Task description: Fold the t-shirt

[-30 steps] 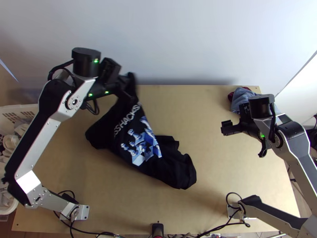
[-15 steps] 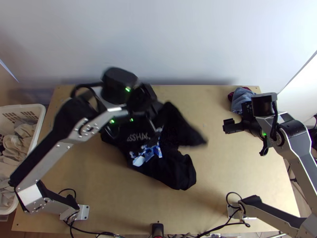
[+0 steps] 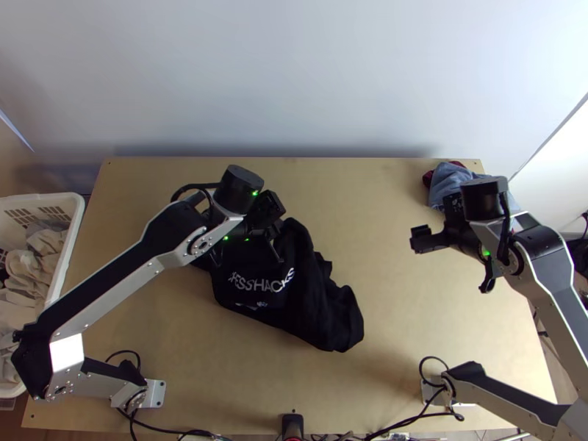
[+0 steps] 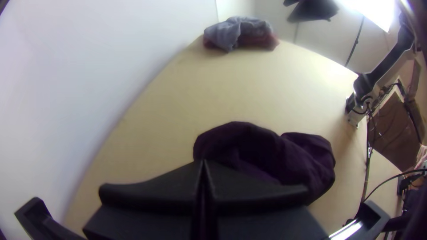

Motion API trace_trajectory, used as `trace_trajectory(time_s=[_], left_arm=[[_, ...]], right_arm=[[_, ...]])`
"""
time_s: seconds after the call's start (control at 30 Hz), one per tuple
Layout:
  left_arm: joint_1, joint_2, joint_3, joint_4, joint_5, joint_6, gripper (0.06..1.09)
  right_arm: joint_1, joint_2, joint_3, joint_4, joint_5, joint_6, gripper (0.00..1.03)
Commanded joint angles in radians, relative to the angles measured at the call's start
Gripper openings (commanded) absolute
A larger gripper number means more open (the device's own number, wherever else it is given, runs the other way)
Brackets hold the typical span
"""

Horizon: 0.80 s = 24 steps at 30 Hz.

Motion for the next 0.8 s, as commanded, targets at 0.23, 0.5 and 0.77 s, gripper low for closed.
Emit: trace_trajectory(time_s=[0.23,0.5,0.77], left_arm=[[0.134,0.075,-0.180,0.160,0.002,-0.019,0.10],[0.184,0.110,-0.202,0.175,0.002,-0.046,0.12],[0.226,0.087,-0.199,0.151,0.000,-0.065,0.77]], right_arm=[[0.100,0.035,0.004,-0.005,0.000,-0.031,0.99],[0.166,0.067,-0.010,-0.008,-0.109,-0.031,0.99],[0.255,0.133,-0.015,-0.020,-0.308,0.003,0.97]])
